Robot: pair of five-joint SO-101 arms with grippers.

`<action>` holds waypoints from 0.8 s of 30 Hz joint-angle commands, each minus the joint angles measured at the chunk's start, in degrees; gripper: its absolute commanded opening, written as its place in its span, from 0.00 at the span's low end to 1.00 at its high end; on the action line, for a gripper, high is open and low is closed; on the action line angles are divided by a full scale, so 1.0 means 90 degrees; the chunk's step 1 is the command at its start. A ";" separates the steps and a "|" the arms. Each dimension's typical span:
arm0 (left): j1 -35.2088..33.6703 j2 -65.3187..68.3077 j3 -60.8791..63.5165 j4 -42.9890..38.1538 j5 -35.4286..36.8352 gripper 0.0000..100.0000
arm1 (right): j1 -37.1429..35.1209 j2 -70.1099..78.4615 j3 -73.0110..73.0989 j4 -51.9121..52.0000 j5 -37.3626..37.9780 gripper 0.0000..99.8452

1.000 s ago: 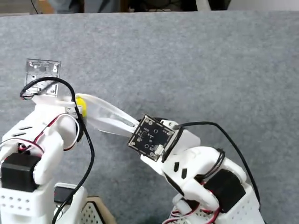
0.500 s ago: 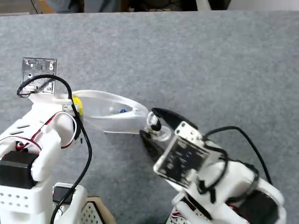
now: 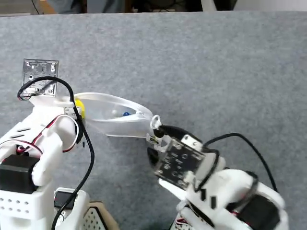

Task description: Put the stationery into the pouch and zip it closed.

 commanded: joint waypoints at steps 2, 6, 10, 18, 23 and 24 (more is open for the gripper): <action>-0.0034 0.0010 0.0015 -0.0107 -0.0029 0.03 | 0.0127 -0.0122 0.1060 -0.0889 0.0557 0.17; -0.0034 0.0010 0.0015 -0.0107 -0.0039 0.03 | 0.0752 -0.0151 0.1411 -0.1368 0.0928 0.17; -0.0034 0.0010 0.0015 -0.0098 -0.0059 0.03 | 0.0879 -0.0151 0.1187 -0.1231 0.0918 0.17; -0.0034 0.0000 0.0015 -0.0098 -0.0039 0.03 | 0.0908 -0.0151 0.0493 -0.0635 0.0908 0.17; -0.0034 -0.0049 0.0015 -0.0098 -0.0039 0.03 | 0.1123 -0.0151 0.0630 -0.0654 0.0908 0.17; -0.0034 -0.0049 0.0015 -0.0098 -0.0039 0.03 | 0.1201 -0.0151 0.0737 -0.0733 0.0908 0.17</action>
